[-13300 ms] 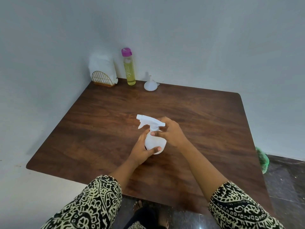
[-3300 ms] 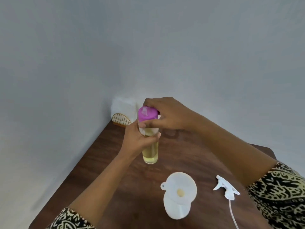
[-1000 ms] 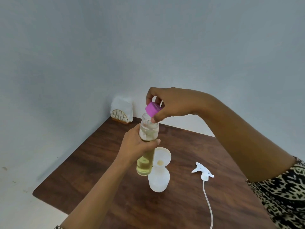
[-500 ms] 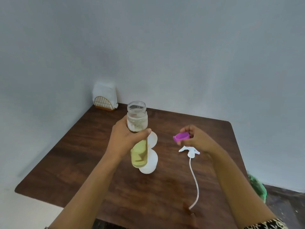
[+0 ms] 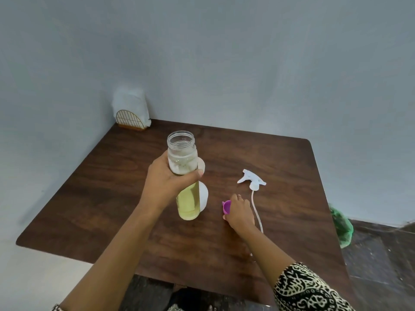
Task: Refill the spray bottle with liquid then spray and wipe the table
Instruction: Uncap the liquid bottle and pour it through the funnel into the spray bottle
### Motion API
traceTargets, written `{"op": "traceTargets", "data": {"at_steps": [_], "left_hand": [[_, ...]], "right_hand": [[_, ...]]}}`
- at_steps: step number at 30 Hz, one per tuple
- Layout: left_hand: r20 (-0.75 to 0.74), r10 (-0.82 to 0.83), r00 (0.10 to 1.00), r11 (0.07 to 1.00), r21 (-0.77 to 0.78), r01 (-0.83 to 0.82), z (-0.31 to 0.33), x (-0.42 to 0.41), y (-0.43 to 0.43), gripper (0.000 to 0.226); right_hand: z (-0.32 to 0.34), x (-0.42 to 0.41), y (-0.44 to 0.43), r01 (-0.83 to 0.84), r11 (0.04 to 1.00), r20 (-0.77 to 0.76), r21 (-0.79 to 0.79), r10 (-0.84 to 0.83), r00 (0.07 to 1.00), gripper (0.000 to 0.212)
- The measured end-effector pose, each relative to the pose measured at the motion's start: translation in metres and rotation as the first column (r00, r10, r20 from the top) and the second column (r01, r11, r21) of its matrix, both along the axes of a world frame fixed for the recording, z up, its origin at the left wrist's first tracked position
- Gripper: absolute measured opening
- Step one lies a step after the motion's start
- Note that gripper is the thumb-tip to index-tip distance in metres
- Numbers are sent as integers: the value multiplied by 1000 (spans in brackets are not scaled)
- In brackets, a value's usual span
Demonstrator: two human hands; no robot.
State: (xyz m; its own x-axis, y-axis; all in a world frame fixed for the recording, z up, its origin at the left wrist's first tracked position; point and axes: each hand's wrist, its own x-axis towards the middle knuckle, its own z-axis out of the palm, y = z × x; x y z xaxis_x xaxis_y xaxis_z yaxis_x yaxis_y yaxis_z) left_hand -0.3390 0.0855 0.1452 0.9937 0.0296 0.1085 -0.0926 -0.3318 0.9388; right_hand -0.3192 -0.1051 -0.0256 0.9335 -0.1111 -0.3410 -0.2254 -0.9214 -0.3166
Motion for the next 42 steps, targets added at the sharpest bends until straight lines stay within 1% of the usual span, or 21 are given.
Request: {"op": "traceTargets", "data": {"at_steps": [3, 5, 6, 7, 8, 9, 10, 11, 12, 14, 17, 20, 25, 27, 29, 31, 33, 34, 36, 38, 42], "left_hand": [[-16, -11, 1000, 1000, -9, 11, -3, -2, -1, 56], [-26, -14, 1000, 1000, -15, 14, -5, -3, -1, 48], [-31, -17, 999, 1000, -18, 16, -6, -3, -2, 44], [-36, -22, 999, 1000, -21, 22, -6, -3, -2, 41], [-42, -31, 999, 999, -25, 30, -7, -3, -2, 40], [-50, -41, 998, 999, -26, 40, -7, -3, -3, 39], [-61, -52, 997, 998, -32, 50, -7, -4, -4, 41], [-67, -64, 996, 997, -42, 62, -7, -4, -6, 44], [-68, -74, 995, 996, -49, 71, -8, -5, -7, 47], [-51, -79, 996, 996, -42, 77, -9, -8, -12, 49], [-47, -60, 997, 997, -57, 57, -12, -13, -22, 44], [-74, -56, 996, 995, -88, 50, -15, -17, -31, 43], [-177, -223, 959, 970, -137, 200, -26, -16, -27, 68], [-180, -261, 948, 958, -167, 232, -29, -12, -19, 76], [-128, -131, 983, 970, -219, 100, -32, -10, -7, 71], [-86, 129, 988, 957, -252, -147, -35, -6, 6, 52], [-137, 325, 936, 909, -228, -349, -39, 2, 19, 40], [-221, 352, 910, 894, -208, -397, -42, 9, 25, 38], [-433, 278, 857, 898, -200, -392, -46, 20, 32, 32], [-559, 170, 812, 903, -241, -355, -47, 26, 34, 25], [-566, 143, 812, 886, -293, -360, -46, 30, 34, 13]], "right_hand": [[12, -1, 0, -18, 1000, 1, 1, 18, 1000, 89], [34, -2, 0, -23, 994, 89, 110, 13, 996, 93], [49, -2, -1, -35, 979, 137, 199, 7, 991, 90], [67, -2, -2, -63, 944, 169, 325, 8, 986, 85], [86, -2, -4, -111, 873, 174, 475, 30, 984, 80], [105, -5, -6, -176, 772, 165, 611, 93, 982, 76], [123, -9, -8, -253, 684, 162, 685, 195, 967, 76], [137, -14, -8, -329, 644, 160, 690, 308, 938, 79], [148, -19, -7, -388, 638, 159, 665, 387, 908, 82], [156, -29, 0, -415, 644, 178, 643, 402, 898, 86], [153, -43, 17, -342, 649, 264, 680, 219, 939, 76], [147, -47, 26, -270, 726, 369, 633, 24, 929, 61], [139, -47, 21, -209, 768, 371, 605, -40, 928, 53], [134, -48, 17, -181, 777, 367, 603, -69, 928, 51], [129, -47, 13, -146, 788, 356, 599, -99, 929, 52], [128, -45, 8, -122, 813, 351, 570, -107, 930, 53], [128, -43, 4, -114, 851, 360, 513, -93, 928, 51], [128, -42, 2, -110, 869, 366, 482, -85, 927, 50], [129, -39, 0, -109, 895, 377, 432, -69, 924, 51], [130, -36, -1, -112, 913, 387, 393, -54, 920, 52], [129, -33, -6, -114, 936, 389, 334, -27, 921, 53]]}}
